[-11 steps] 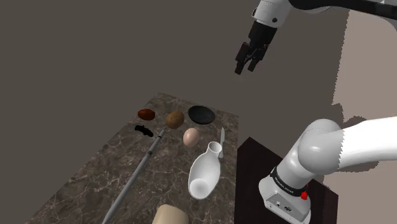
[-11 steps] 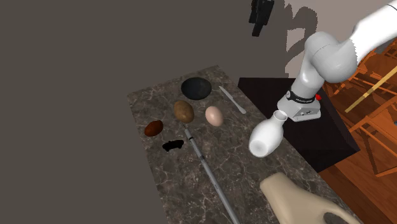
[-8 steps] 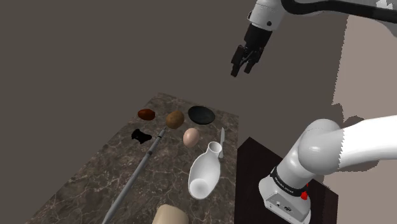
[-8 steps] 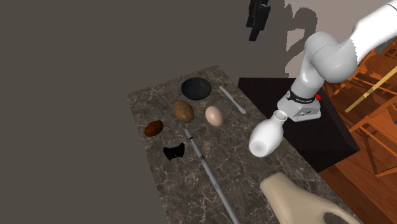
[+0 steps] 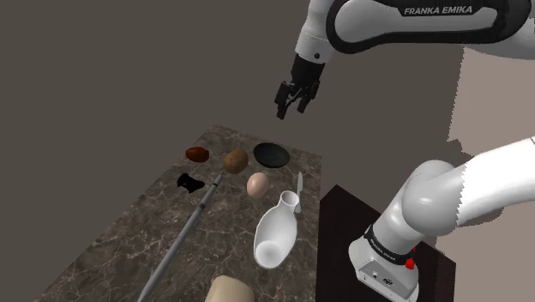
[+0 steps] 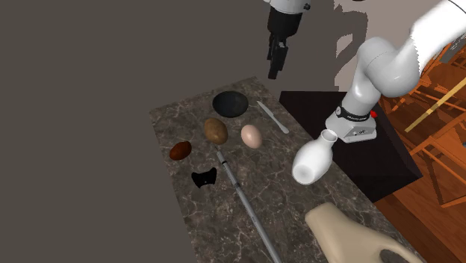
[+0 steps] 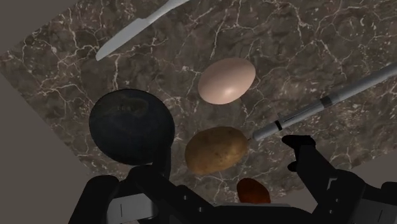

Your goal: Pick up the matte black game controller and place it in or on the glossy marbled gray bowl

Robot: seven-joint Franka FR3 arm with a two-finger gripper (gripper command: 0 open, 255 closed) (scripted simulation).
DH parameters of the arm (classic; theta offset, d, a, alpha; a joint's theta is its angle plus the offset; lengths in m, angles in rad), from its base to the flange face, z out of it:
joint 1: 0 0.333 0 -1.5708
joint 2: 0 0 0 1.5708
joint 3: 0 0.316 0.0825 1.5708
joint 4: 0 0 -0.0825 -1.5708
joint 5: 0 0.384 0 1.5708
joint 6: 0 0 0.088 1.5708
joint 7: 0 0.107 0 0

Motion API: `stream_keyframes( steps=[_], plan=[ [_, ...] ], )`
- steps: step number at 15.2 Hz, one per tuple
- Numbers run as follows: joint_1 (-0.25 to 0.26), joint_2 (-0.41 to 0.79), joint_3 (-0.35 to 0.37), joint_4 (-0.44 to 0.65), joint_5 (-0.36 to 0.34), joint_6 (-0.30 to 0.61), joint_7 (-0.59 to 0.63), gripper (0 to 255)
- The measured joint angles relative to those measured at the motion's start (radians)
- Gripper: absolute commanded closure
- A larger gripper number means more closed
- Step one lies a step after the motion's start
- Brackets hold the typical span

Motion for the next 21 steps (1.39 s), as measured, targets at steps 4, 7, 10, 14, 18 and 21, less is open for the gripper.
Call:
stream_keyframes(
  steps=[4,7,10,14,18,21],
  plan=[
    [0.003,0.118,0.052,0.009,-0.009,0.113,0.052,0],
    [0.001,0.224,0.086,0.039,-0.03,0.19,0.093,0],
    [0.004,0.326,0.125,0.071,-0.061,0.26,0.151,0],
    [0.01,0.48,0.164,0.144,-0.129,0.334,0.235,0],
    [0.024,0.632,0.179,0.232,-0.212,0.384,0.312,0],
    [0.049,0.749,0.178,0.314,-0.278,0.408,0.37,0]
  ],
)
